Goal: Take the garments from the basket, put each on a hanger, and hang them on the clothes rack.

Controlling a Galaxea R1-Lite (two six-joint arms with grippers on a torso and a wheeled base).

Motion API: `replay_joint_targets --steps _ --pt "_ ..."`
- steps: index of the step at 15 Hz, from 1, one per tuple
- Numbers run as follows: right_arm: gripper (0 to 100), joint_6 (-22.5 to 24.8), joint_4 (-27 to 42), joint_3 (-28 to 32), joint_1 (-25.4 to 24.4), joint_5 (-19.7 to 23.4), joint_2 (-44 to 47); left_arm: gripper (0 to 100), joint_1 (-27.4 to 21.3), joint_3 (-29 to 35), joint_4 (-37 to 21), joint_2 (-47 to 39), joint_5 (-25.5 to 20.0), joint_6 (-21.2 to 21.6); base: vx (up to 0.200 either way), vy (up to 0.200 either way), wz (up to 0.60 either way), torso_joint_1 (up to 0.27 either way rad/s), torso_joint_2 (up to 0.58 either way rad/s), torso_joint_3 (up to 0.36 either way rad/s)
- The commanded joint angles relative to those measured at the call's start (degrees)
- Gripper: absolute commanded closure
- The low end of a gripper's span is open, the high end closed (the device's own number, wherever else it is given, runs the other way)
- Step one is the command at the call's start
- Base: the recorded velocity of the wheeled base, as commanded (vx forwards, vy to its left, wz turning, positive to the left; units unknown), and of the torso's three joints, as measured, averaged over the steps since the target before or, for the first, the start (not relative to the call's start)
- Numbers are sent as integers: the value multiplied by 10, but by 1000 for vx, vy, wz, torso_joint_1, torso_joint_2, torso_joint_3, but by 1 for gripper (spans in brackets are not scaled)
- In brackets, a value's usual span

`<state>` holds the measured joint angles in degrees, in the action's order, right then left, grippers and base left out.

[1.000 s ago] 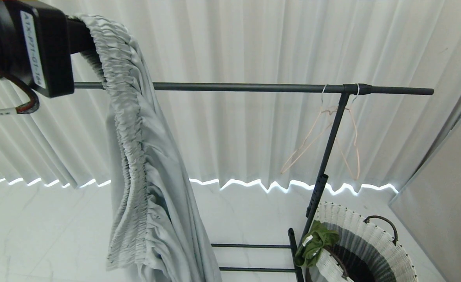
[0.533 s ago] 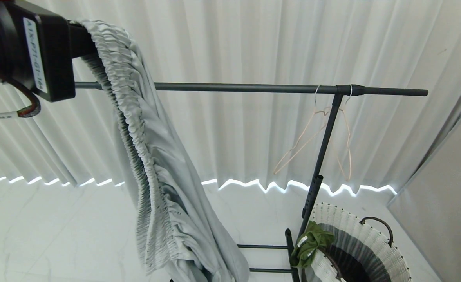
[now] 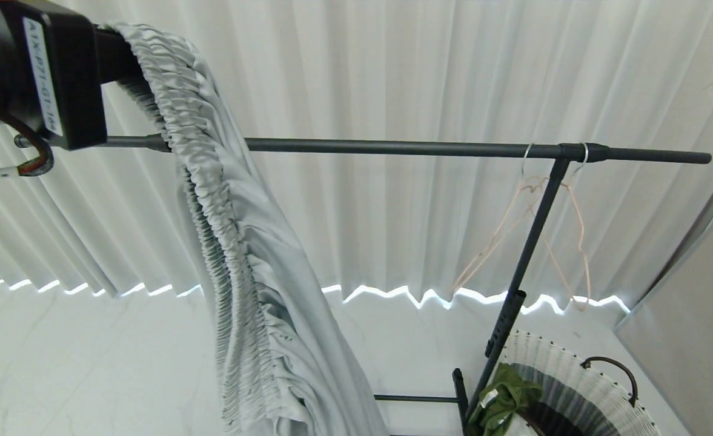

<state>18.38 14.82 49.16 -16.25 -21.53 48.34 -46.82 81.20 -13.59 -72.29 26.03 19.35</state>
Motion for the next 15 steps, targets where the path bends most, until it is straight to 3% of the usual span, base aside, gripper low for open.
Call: replay_joint_targets --steps 1,3,6,12,15 --pt "0 -5 -1 -9 -4 -1 3 100 0 0 0 0 0 0 200 200 0 2 2 2" --pt "0 -12 -1 -20 -4 -1 3 100 0 -2 0 0 -1 -1 200 200 0 10 5 2" --pt "0 -19 -1 -31 -1 -2 2 100 0 -4 0 0 -1 -1 0 0 0 0 0 0" --pt "0 -99 -2 -42 77 2 63 100 -1 -4 0 12 -2 -1 0 0 0 0 0 0" --pt "0 -127 -14 -37 117 28 121 100 0 -4 0 15 -2 0 0 0 0 0 0 0"
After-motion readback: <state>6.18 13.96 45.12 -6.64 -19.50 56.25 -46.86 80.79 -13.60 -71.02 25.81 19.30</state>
